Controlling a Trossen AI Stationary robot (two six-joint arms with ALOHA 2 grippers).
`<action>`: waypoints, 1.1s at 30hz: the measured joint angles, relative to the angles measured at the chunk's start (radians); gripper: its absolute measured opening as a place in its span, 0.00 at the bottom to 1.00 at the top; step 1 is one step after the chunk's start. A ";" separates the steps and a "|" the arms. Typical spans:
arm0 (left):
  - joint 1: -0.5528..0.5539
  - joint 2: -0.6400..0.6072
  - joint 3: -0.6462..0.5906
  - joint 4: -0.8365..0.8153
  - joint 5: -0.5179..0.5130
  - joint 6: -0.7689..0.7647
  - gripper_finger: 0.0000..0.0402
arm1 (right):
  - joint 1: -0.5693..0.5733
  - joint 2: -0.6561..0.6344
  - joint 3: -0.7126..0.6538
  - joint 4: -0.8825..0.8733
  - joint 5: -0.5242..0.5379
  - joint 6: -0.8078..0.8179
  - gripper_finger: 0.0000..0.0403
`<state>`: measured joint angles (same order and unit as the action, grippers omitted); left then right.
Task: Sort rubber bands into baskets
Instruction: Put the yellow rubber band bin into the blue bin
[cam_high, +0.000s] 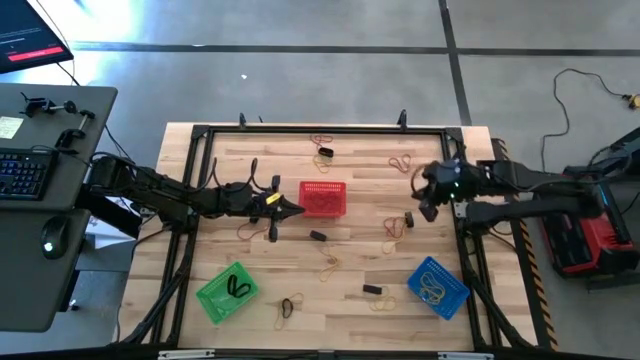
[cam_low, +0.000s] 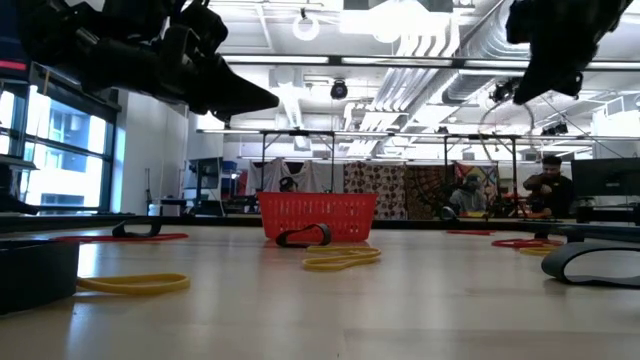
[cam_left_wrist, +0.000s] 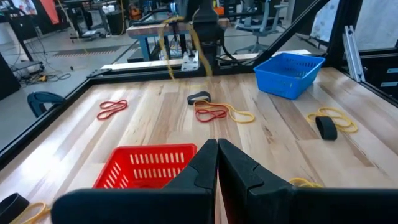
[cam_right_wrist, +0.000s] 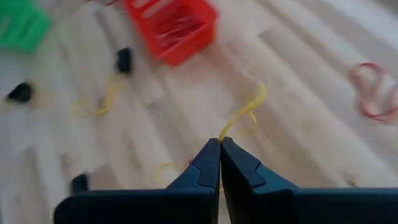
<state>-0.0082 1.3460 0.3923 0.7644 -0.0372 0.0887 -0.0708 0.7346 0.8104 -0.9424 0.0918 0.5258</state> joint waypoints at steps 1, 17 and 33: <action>0.000 0.000 0.000 -0.004 0.000 0.000 0.01 | 0.033 -0.004 0.000 0.000 0.001 0.020 0.00; 0.005 0.000 0.000 -0.017 0.000 0.001 0.01 | 0.462 -0.001 0.000 -0.074 -0.025 0.476 0.00; 0.016 0.000 0.000 -0.018 0.000 0.008 0.01 | 0.812 0.033 0.000 -0.133 -0.080 0.949 0.00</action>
<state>0.0074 1.3460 0.3923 0.7468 -0.0376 0.0963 0.7409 0.7675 0.8108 -1.0754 0.0123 1.4745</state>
